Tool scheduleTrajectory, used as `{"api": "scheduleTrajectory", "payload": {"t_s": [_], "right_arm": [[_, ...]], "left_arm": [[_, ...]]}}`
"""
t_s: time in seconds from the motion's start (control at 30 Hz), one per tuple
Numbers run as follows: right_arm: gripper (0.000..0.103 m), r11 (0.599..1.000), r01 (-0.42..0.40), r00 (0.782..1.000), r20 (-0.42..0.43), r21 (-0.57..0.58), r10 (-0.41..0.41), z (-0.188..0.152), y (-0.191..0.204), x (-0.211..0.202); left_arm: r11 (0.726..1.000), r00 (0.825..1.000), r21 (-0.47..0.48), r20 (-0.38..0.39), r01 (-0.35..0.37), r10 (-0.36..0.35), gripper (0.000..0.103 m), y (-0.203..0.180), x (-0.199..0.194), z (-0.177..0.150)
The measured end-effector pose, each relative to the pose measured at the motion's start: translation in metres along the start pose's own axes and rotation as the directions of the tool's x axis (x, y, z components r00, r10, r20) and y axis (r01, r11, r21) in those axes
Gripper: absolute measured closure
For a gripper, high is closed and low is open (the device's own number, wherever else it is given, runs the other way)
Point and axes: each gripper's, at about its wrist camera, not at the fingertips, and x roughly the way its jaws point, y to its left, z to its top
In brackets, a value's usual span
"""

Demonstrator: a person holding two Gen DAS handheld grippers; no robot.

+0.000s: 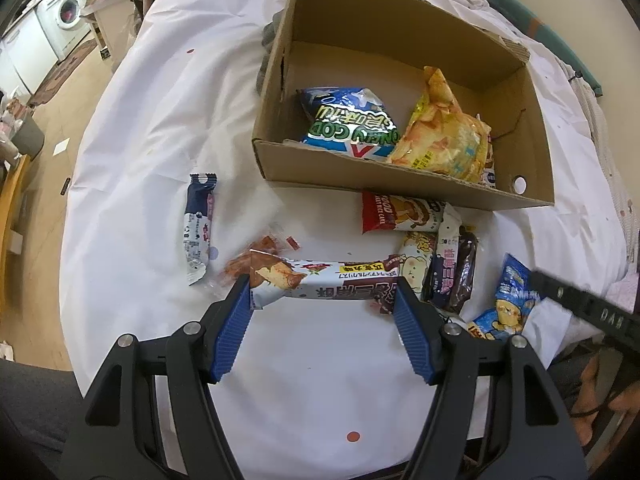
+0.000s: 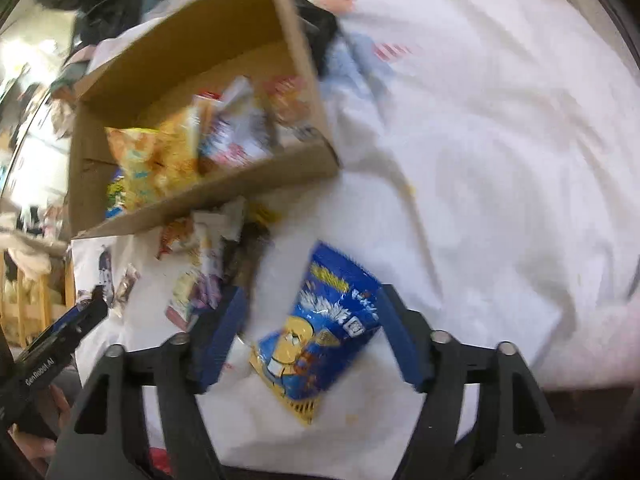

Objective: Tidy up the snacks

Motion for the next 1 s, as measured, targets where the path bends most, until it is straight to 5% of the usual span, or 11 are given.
{"api": "scheduleTrajectory", "payload": {"t_s": [0.2, 0.5, 0.67, 0.83, 0.87, 1.0], "right_arm": [[0.029, 0.995, -0.021, 0.993, -0.116, 0.095, 0.032, -0.010, -0.019, 0.026], [0.025, 0.997, -0.019, 0.996, 0.087, 0.076, 0.012, -0.012, -0.005, -0.029], [0.023, 0.957, -0.045, 0.996, -0.062, 0.288, 0.065, -0.032, -0.035, -0.001], [0.022, 0.966, -0.060, 0.988, -0.124, 0.252, 0.093, -0.028, -0.021, 0.034], [0.025, 0.972, -0.053, 0.990, -0.116, 0.229, 0.081, -0.026, -0.017, 0.037], [0.067, 0.989, -0.005, 0.997, -0.075, 0.151, 0.017, -0.016, -0.009, 0.035]], "left_arm": [[1.000, 1.000, 0.022, 0.012, 0.005, -0.005, 0.038, -0.008, -0.001, 0.000], [1.000, 1.000, -0.027, 0.009, 0.004, -0.003, 0.038, 0.004, -0.002, 0.002], [1.000, 1.000, 0.006, 0.028, 0.001, -0.002, 0.038, -0.004, -0.005, 0.002], [1.000, 0.999, 0.016, 0.035, -0.012, 0.011, 0.038, -0.005, -0.004, 0.001], [1.000, 0.999, 0.011, 0.033, -0.013, 0.012, 0.038, -0.003, -0.004, 0.001], [1.000, 0.999, -0.007, 0.032, -0.016, 0.016, 0.038, 0.002, -0.003, 0.003]]}}
